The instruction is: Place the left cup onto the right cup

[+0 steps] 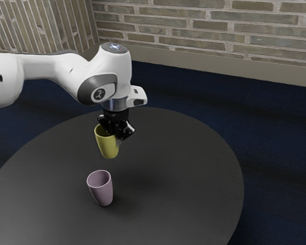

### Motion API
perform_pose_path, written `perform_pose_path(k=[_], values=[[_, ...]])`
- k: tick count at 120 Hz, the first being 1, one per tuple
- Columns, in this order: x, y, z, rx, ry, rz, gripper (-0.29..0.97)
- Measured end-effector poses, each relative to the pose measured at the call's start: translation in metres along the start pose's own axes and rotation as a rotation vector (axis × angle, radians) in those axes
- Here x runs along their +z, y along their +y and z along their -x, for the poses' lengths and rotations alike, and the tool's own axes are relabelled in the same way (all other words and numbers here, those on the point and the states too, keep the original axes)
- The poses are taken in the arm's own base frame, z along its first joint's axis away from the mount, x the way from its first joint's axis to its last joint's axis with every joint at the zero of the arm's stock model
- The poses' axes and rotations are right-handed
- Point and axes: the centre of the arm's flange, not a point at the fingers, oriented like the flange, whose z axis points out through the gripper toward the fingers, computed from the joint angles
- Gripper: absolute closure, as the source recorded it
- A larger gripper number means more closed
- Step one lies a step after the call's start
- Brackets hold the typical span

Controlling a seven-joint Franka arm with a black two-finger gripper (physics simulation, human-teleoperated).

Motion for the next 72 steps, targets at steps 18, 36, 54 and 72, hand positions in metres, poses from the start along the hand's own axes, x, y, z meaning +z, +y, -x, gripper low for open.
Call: perform_pose_path(k=[18,36,54,72], values=[[-0.014,0.011,0.008,-0.018,0.013,-0.003,0.77],[-0.027,0.019,0.015,-0.040,0.024,-0.011,0.77],[-0.033,0.025,0.027,-0.065,0.022,-0.023,0.77],[-0.036,0.035,0.038,-0.087,0.015,-0.022,0.77]])
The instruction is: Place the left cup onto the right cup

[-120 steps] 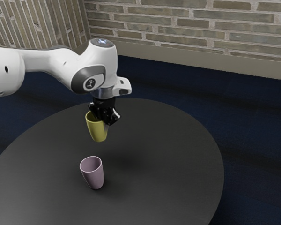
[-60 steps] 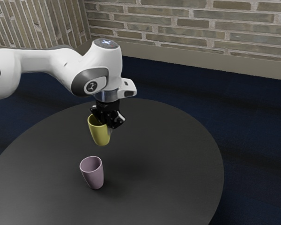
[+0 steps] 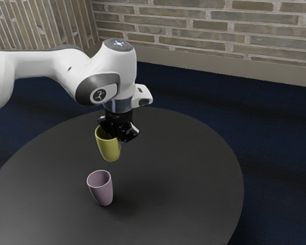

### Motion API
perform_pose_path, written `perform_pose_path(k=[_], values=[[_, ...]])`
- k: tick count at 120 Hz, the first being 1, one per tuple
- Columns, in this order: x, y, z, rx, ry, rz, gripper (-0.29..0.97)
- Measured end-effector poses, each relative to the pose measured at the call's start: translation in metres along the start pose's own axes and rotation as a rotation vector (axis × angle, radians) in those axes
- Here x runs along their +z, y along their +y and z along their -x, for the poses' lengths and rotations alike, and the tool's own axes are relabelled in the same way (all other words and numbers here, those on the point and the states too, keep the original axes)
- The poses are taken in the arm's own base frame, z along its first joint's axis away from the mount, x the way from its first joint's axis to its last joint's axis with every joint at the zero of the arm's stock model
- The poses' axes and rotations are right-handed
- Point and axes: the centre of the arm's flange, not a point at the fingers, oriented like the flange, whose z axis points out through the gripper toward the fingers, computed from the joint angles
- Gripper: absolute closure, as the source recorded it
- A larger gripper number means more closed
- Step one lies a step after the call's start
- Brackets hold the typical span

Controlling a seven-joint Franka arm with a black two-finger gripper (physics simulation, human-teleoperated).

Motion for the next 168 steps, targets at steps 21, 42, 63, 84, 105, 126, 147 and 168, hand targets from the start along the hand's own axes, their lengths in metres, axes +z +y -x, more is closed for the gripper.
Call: perform_pose_path(k=[21,42,63,84,105,126,147,168], values=[[-0.005,0.008,0.015,-0.024,-0.001,-0.005,0.77],[-0.011,0.012,0.028,-0.054,-0.006,-0.001,0.77],[-0.016,0.007,0.032,-0.091,-0.012,-0.003,0.77],[-0.018,0.004,0.035,-0.118,-0.024,-0.005,0.77],[-0.019,-0.001,0.037,-0.140,-0.033,-0.011,0.77],[-0.015,-0.002,0.048,-0.155,-0.049,-0.018,0.77],[-0.013,-0.003,0.052,-0.168,-0.059,-0.016,0.77],[-0.014,-0.004,0.055,-0.176,-0.058,-0.016,0.77]])
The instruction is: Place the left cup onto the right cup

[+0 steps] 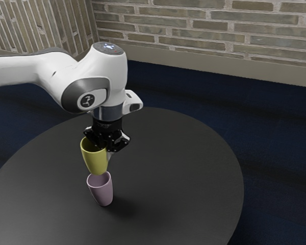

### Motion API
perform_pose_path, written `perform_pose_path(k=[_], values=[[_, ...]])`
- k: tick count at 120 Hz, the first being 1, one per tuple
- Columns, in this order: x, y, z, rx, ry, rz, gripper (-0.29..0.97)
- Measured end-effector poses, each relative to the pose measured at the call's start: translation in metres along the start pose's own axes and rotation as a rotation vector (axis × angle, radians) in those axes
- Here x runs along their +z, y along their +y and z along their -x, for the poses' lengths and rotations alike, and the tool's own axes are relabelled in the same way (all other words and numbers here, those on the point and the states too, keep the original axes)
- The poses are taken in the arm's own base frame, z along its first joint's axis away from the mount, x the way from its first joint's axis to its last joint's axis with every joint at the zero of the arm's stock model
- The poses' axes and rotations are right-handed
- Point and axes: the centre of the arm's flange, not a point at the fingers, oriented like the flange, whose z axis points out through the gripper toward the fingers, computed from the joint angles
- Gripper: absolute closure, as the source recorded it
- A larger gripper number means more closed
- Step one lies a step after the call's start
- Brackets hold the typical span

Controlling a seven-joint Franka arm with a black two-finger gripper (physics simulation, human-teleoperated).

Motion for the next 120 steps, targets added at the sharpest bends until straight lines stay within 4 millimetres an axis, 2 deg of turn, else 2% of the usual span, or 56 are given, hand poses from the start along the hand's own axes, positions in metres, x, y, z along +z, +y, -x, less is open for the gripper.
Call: perform_pose_path(k=[41,120], values=[[0.002,-0.011,-0.006,-0.029,-0.007,0.003,0.77],[0.001,-0.011,0.000,-0.048,-0.017,0.031,0.77]])
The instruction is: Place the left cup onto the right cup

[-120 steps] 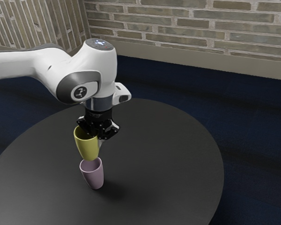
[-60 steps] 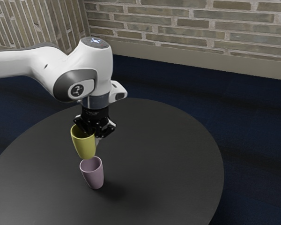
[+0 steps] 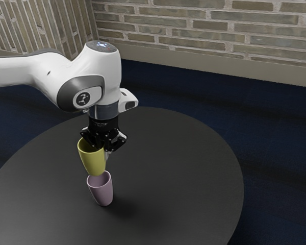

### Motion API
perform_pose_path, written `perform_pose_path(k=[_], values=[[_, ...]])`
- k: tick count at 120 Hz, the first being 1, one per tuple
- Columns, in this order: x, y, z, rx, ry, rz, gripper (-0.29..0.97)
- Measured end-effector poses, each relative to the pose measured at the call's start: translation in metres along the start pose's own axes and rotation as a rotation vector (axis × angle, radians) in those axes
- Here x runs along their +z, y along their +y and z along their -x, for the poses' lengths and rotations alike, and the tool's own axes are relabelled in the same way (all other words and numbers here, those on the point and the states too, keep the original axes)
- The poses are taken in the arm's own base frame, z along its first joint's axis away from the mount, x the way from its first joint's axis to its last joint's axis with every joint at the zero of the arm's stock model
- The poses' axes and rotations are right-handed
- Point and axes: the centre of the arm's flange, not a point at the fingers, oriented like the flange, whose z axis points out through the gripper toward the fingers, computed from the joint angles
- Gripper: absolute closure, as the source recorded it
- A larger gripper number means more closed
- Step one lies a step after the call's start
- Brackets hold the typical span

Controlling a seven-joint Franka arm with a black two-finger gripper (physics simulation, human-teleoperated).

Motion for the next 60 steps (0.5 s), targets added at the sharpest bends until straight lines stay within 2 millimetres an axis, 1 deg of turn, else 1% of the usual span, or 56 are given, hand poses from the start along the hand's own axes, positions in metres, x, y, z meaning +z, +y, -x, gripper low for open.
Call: perform_pose_path(k=[33,60], values=[[-0.0007,-0.0080,0.0065,-0.014,0.001,-0.007,0.77],[-0.0001,-0.0091,0.0075,-0.017,0.000,-0.006,0.77]])
